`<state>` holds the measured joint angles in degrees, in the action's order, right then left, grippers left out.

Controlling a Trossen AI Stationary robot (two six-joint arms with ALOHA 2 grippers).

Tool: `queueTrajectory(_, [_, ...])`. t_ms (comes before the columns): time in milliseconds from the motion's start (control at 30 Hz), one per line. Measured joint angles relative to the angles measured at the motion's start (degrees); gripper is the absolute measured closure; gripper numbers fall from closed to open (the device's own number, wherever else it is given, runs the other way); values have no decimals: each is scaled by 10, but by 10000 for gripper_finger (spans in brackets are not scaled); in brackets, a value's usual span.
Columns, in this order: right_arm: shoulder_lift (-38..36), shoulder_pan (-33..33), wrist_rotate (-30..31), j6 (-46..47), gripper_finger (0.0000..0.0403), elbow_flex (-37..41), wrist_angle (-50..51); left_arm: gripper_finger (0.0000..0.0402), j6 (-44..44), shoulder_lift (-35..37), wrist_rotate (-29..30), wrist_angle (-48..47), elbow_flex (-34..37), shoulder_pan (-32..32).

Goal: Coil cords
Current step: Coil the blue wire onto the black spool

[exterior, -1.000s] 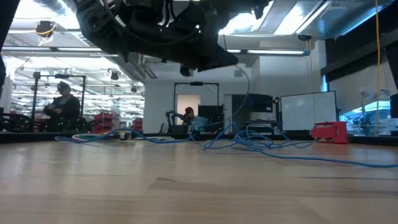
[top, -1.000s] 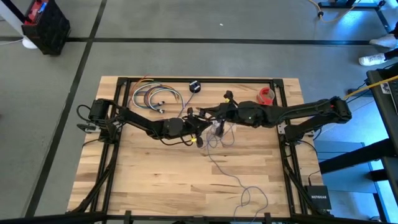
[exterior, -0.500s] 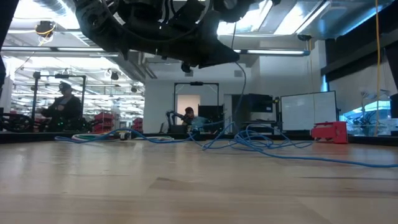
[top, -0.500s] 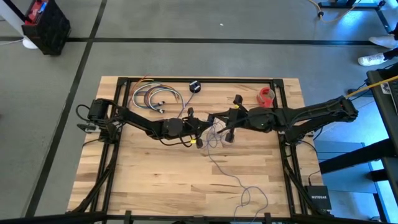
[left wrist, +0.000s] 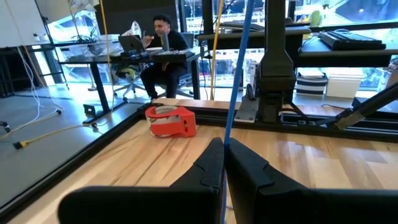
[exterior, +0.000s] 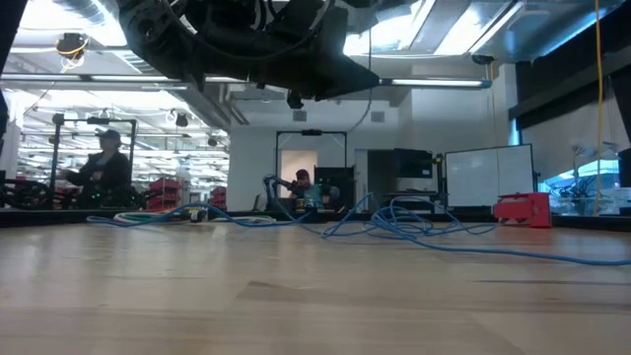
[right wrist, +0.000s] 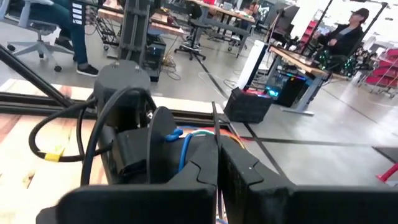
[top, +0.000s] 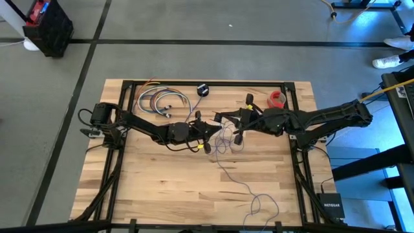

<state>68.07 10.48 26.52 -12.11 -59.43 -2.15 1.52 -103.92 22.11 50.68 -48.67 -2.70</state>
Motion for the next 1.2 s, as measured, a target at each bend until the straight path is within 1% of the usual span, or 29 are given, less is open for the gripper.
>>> queueTrajectory(267, [0,1,-1,-4,398,-16,16,396,0,-1,1,-4,1,0])
queueTrajectory(400, [-1,4,-2,20,398,-17,79,396,-1,4,2,-45,2,0])
queueTrajectory(467, [-1,14,0,30,398,-18,111,399,-6,16,16,-76,6,1])
queueTrajectory(600, [0,35,19,35,398,-18,158,399,-10,60,54,-123,22,1])
queueTrajectory(767, [12,38,36,49,398,0,178,400,-42,140,61,-221,31,2])
queueTrajectory(900, [31,38,47,44,398,15,176,400,-62,186,61,-282,30,3])
queueTrajectory(1000, [53,38,78,42,398,18,181,401,-77,214,60,-319,30,3])
queueTrajectory(1200, [94,38,140,39,399,19,179,401,-103,246,59,-335,29,-9])
